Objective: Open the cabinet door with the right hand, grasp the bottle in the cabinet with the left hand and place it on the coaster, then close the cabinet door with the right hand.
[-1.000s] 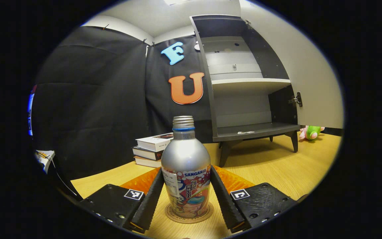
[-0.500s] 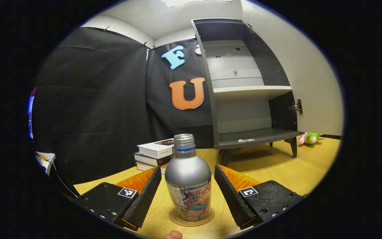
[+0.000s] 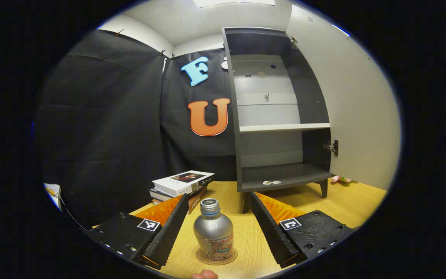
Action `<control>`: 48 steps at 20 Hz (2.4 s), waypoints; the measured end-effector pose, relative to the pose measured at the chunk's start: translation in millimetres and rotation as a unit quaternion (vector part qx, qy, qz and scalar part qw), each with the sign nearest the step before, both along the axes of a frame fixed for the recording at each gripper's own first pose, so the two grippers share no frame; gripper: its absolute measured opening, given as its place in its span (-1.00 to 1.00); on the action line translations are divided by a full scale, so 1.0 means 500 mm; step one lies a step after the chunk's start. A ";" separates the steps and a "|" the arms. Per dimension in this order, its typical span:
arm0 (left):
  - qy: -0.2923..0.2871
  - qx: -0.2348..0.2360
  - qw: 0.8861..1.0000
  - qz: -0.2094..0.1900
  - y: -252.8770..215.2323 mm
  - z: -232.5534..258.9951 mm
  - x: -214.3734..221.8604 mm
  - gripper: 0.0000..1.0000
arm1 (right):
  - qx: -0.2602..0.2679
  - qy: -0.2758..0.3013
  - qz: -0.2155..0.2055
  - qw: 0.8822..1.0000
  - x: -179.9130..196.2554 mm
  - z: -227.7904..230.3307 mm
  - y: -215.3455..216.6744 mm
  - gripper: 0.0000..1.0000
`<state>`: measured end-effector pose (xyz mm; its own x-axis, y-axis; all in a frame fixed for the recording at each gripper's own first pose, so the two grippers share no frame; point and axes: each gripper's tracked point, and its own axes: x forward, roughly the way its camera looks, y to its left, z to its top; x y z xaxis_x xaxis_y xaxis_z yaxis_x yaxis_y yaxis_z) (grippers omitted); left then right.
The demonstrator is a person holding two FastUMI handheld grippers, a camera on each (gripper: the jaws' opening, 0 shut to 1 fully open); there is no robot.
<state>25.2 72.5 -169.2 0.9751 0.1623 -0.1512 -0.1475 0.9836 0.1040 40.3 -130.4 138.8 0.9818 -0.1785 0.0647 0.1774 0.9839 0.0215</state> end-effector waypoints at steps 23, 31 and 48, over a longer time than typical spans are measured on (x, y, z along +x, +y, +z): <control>-0.049 -0.036 0.996 -0.071 -0.134 0.356 -0.087 0.92 | 0.083 -0.016 0.070 0.994 0.029 -0.056 0.005 0.43; -0.041 -0.021 0.996 -0.076 -0.147 0.332 -0.110 1.00 | 0.047 0.004 0.115 0.992 0.028 -0.058 0.082 0.43; -0.048 -0.006 0.998 -0.049 -0.097 0.319 -0.111 0.92 | 0.036 0.020 0.242 0.969 0.126 -0.053 0.382 0.43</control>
<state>-30.3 24.2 -9.7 0.9963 0.0646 -0.0567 -0.0598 0.9948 0.0820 103.6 60.4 112.3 0.9532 0.3009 0.0294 -0.3023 0.9485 0.0949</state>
